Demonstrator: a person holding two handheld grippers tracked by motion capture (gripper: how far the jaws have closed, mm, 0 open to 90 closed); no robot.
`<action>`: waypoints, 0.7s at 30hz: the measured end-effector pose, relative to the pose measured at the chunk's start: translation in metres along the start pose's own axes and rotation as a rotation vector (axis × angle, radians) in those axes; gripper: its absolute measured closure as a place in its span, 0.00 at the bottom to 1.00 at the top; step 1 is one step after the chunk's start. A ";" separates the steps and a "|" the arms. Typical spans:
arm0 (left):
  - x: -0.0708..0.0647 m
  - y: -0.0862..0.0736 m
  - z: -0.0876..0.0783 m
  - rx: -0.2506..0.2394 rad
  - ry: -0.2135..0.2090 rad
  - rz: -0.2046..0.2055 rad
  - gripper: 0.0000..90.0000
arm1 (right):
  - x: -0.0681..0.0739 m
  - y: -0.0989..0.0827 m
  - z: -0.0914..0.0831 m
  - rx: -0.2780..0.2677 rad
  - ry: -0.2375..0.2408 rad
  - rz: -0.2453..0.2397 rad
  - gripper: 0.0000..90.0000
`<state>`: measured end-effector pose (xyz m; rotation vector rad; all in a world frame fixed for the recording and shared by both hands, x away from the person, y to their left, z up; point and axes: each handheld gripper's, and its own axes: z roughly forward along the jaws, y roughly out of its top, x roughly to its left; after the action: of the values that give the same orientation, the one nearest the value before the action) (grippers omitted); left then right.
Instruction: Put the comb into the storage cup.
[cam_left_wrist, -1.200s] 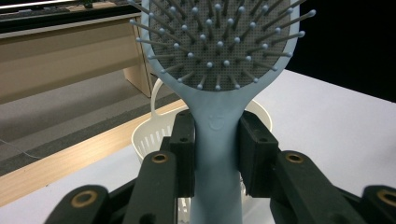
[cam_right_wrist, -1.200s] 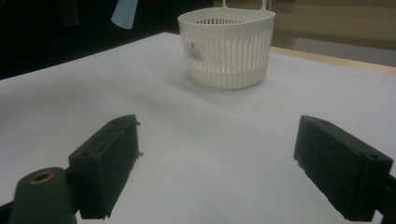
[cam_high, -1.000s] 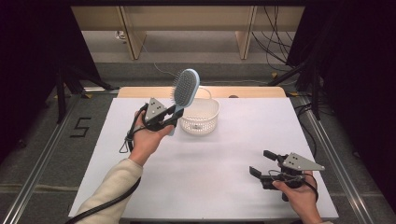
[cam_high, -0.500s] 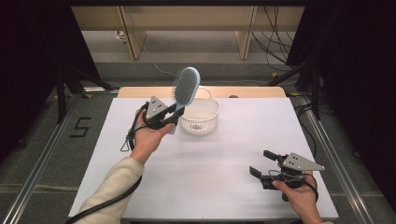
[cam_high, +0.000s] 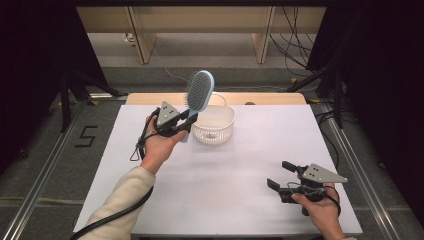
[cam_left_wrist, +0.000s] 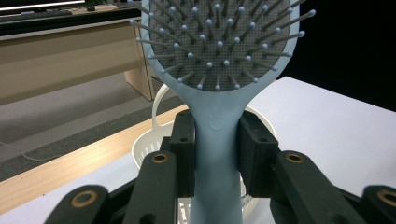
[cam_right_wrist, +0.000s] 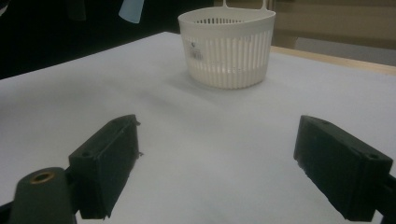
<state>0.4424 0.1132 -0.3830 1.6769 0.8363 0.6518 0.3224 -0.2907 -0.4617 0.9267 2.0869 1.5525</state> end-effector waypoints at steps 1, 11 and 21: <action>0.000 0.000 0.000 -0.001 0.001 -0.001 0.77 | 0.000 0.000 0.000 0.001 0.000 0.000 0.16; 0.001 0.002 0.003 -0.001 0.005 -0.002 0.77 | 0.000 0.000 0.000 0.001 -0.002 0.000 0.16; 0.002 0.004 0.006 -0.003 0.007 -0.006 0.77 | 0.000 0.000 0.000 -0.004 -0.003 0.004 0.16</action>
<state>0.4489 0.1105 -0.3805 1.6698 0.8442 0.6550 0.3224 -0.2907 -0.4616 0.9317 2.0809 1.5555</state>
